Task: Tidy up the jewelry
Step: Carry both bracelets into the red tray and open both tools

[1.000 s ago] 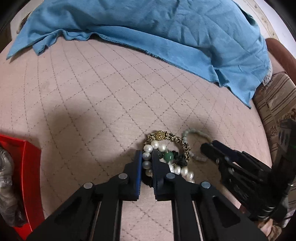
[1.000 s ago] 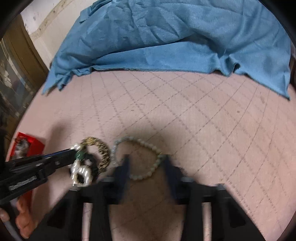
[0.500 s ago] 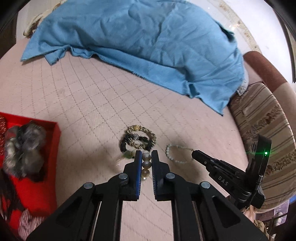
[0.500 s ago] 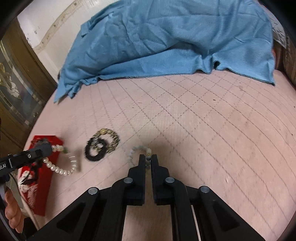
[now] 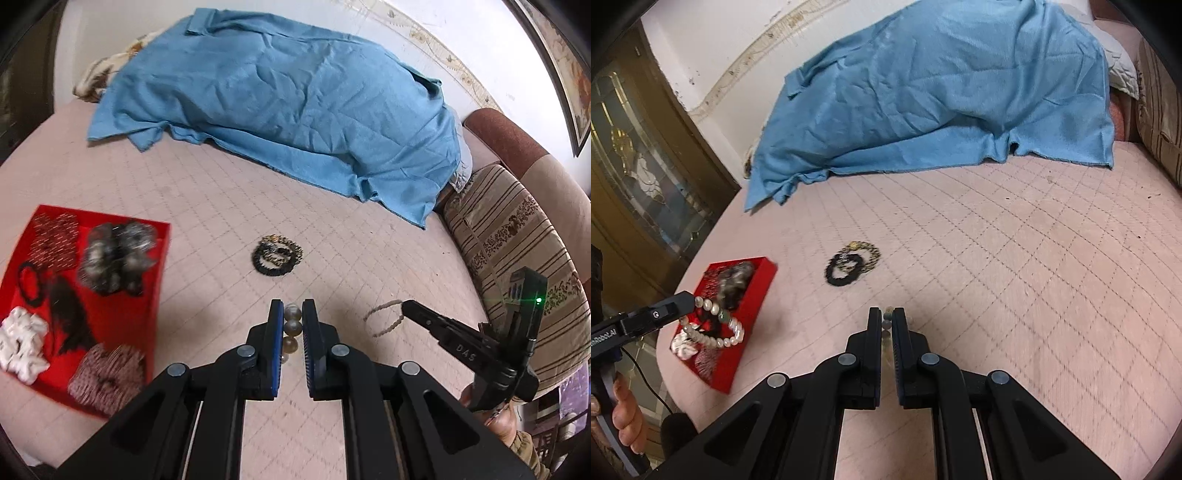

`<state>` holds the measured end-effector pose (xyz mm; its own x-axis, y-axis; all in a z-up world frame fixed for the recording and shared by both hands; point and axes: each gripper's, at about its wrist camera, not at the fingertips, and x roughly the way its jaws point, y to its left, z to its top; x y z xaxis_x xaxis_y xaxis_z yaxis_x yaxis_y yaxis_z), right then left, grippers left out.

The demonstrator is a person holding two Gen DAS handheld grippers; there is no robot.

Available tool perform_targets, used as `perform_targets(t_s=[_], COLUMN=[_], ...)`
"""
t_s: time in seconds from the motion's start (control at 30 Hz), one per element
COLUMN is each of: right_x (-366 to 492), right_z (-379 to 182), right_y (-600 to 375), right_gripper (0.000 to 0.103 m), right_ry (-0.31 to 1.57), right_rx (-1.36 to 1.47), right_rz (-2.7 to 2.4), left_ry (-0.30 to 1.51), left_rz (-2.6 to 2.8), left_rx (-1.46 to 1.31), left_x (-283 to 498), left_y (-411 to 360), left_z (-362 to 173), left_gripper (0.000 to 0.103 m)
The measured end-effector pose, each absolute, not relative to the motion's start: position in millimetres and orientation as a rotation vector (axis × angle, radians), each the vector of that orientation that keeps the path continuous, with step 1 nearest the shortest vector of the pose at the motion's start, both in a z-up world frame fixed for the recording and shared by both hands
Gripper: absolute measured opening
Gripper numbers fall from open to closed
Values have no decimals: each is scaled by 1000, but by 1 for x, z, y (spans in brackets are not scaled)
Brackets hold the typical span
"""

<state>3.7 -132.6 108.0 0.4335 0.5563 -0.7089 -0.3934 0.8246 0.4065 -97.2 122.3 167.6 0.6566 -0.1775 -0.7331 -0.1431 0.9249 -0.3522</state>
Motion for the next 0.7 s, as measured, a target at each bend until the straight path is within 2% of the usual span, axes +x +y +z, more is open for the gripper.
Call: perform_targets(t_s=[0.7], right_x=[-64], right_z=[168], right_y=[-46], right_gripper=[6], right_ry=[883], right_rx=[56], right_rz=[792], left_ry=[776], left_rz=[217], left_rx=[-573], left_x=[-202], left_y=[250], left_z=[179], left_gripper=[9])
